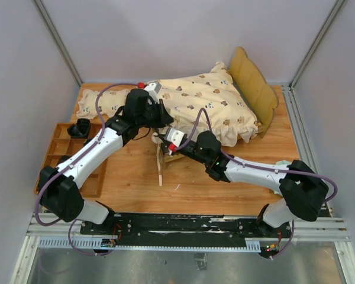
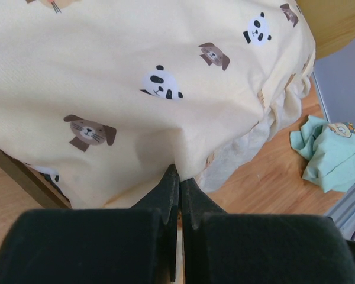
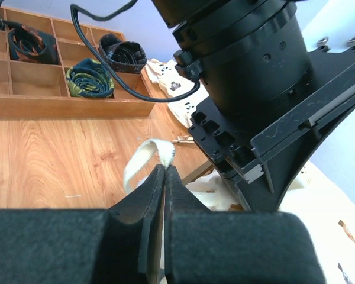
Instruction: Set up the pet bed
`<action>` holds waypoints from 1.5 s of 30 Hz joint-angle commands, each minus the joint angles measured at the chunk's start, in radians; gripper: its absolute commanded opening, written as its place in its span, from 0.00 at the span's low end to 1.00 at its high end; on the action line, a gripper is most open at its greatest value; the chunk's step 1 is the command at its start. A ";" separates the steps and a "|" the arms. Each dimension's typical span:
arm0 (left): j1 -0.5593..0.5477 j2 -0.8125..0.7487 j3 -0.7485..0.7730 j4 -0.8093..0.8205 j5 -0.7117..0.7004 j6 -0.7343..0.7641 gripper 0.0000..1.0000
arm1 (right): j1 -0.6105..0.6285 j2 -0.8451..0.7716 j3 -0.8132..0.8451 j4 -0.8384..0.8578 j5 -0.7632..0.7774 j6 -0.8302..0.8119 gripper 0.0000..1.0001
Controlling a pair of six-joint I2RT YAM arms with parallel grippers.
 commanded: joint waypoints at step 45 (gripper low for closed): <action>0.007 -0.010 -0.041 0.134 -0.012 -0.023 0.00 | -0.065 0.034 -0.143 -0.070 0.110 0.239 0.17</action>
